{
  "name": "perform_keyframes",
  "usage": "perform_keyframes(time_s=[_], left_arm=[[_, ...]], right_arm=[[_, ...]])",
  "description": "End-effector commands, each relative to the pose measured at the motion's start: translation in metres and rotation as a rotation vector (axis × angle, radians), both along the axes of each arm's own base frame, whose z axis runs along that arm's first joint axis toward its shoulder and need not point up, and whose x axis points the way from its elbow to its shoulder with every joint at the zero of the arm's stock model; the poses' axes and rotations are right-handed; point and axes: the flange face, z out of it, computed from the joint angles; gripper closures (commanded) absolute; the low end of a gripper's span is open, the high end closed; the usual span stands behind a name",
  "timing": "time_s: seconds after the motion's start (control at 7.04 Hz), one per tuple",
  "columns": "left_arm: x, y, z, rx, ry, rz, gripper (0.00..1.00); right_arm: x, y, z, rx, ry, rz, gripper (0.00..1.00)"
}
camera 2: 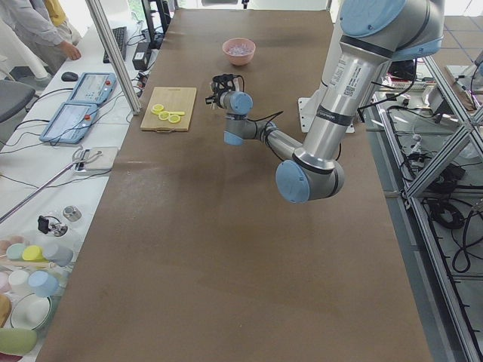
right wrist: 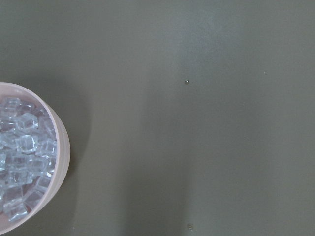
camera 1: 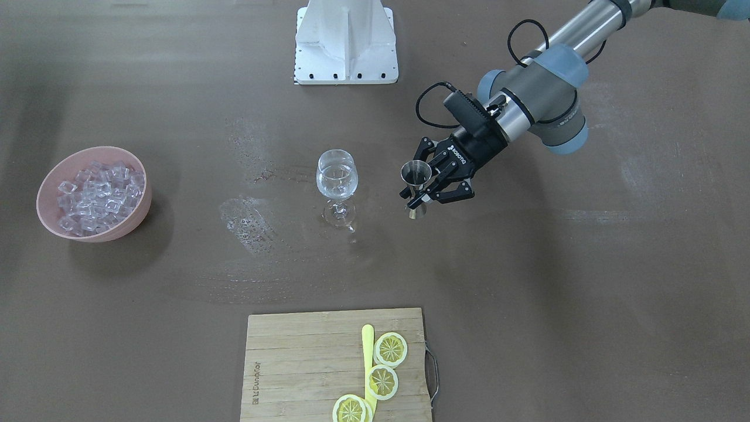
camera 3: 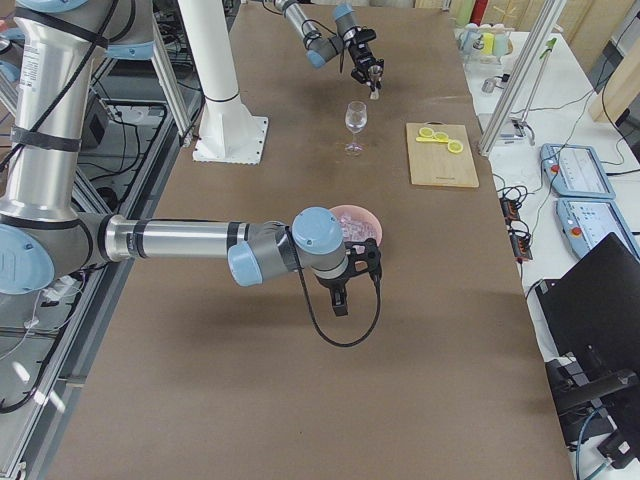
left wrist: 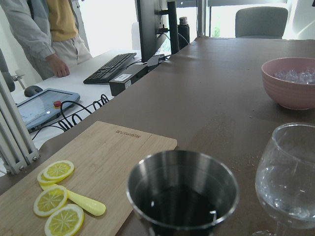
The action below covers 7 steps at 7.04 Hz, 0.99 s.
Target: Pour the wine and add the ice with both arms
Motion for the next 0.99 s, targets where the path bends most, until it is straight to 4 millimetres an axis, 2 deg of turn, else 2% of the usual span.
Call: perform_keyframes(time_s=[0.0, 0.14, 0.28, 0.85], left_arm=[[0.026, 0.009, -0.031, 0.101, -0.057, -0.060, 1.00], [0.033, 0.009, -0.046, 0.236, -0.133, -0.152, 1.00], [0.052, 0.025, -0.055, 0.245, -0.156, -0.168, 1.00], [0.055, 0.021, -0.079, 0.490, -0.320, -0.282, 1.00]], right_arm=[[-0.004, 0.000, -0.013, -0.021, -0.020, 0.022, 0.00], [-0.010, -0.002, -0.017, -0.023, -0.023, 0.016, 0.00], [-0.014, -0.003, -0.019, -0.042, -0.028, 0.021, 0.00], [-0.016, -0.003, -0.021, -0.050, -0.041, 0.023, 0.00]])
